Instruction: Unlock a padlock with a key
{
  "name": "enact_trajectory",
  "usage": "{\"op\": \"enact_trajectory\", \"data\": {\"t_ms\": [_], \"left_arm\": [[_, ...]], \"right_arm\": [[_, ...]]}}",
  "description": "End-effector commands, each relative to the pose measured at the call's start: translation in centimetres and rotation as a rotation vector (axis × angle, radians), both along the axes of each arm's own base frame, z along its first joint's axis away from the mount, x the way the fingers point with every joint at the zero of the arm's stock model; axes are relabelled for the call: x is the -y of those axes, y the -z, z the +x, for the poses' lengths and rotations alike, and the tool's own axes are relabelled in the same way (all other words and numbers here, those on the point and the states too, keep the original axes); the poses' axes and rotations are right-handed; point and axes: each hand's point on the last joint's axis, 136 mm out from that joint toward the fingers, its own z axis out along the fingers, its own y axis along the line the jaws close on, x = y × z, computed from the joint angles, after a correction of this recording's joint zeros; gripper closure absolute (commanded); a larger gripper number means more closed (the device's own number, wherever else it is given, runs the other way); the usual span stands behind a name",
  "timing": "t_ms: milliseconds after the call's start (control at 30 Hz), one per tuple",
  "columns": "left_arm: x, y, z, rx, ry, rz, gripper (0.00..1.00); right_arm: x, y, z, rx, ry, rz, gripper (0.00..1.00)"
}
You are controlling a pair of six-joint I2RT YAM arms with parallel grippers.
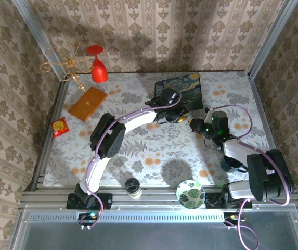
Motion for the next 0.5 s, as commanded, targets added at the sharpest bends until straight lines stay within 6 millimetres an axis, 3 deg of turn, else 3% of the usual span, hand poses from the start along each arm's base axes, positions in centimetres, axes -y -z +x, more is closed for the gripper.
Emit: {"op": "enact_trajectory", "data": {"t_ms": [0, 67, 467], "left_arm": [[0.7, 1.1, -2.0, -0.122, 0.025, -0.037, 1.00], [0.8, 1.1, -2.0, -0.121, 0.027, -0.041, 1.00], [0.8, 1.4, -2.0, -0.131, 0.026, -0.040, 1.00]], "right_arm": [[0.1, -0.2, 0.4, 0.022, 0.004, 0.003, 1.00], [0.1, 0.7, 0.4, -0.001, 0.005, 0.002, 1.00], [0.0, 0.4, 0.6, 0.021, 0.004, 0.014, 1.00]]}}
